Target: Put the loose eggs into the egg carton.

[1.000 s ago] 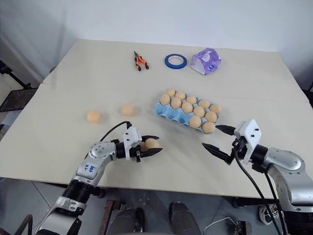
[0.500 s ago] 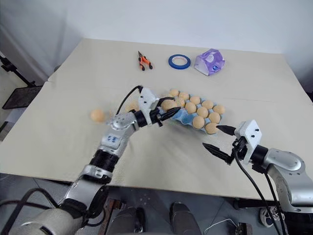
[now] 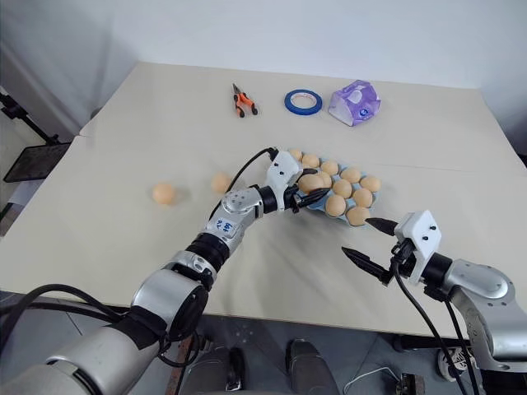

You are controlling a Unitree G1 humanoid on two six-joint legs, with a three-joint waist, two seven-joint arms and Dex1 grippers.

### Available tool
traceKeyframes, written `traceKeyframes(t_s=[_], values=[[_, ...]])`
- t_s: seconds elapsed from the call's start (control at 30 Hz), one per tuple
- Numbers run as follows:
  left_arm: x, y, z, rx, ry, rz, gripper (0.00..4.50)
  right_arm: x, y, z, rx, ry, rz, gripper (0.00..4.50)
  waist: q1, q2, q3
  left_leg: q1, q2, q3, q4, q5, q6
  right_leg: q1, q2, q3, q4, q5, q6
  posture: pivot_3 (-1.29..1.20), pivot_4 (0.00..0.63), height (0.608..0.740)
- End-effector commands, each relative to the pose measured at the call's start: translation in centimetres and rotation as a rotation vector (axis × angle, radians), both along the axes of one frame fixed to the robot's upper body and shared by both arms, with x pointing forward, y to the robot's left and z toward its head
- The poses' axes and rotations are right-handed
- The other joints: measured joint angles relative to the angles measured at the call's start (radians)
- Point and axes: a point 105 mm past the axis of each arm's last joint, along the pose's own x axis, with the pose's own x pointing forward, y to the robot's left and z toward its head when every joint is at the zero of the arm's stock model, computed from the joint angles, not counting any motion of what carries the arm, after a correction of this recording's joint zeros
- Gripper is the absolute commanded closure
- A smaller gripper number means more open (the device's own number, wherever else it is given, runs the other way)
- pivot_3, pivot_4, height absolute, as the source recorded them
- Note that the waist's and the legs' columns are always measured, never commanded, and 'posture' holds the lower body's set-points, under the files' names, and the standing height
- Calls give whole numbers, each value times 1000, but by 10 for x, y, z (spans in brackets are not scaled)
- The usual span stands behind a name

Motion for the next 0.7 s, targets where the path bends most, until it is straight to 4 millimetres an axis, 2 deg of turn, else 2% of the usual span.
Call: traceKeyframes(t_s=[0.03, 0.07, 0.23, 0.4, 0.5, 0.6, 0.7], values=[[-3, -8, 21, -29, -76, -30, 289, -3, -1, 13, 7, -57, -3, 0, 0, 0, 0, 0, 0, 0, 0, 0, 0, 0, 0, 0, 0, 0, 0, 0, 150, 740], [-2, -7, 20, -27, -76, -25, 15, -2, -1, 13, 7, -57, -4, 0, 0, 0, 0, 0, 0, 0, 0, 0, 0, 0, 0, 0, 0, 0, 0, 0, 150, 740], [1, 0, 24, -14, -107, -8, 15, 1, 1, 14, 7, -58, 2, 0, 0, 0, 0, 0, 0, 0, 0, 0, 0, 0, 0, 0, 0, 0, 0, 0, 150, 740], [-5, 22, 38, -36, -202, -16, 15, 4, 2, 16, 9, -62, 10, 0, -2, 0, 0, 0, 0, 0, 0, 0, 0, 0, 0, 0, 1, 0, 0, 0, 150, 740], [-30, 54, 33, -73, -232, -69, 15, 5, 2, 16, 11, -62, 15, 0, -7, 2, -1, 2, 2, 2, -1, 0, -3, 0, 1, 0, 2, 0, 0, 0, 150, 740], [-57, 87, 18, -58, -202, -82, 15, 5, 2, 14, 11, -58, 21, 0, -12, 2, -1, 5, 4, 2, -3, 3, -10, 2, 2, 0, 4, -1, -2, 0, 150, 740], [-89, 113, 14, -95, -145, -114, 15, 6, 3, 14, 15, -54, 32, 0, -11, 2, 0, 6, 4, 1, -1, 4, -11, 1, 2, 0, 7, -2, -3, 0, 150, 740]])
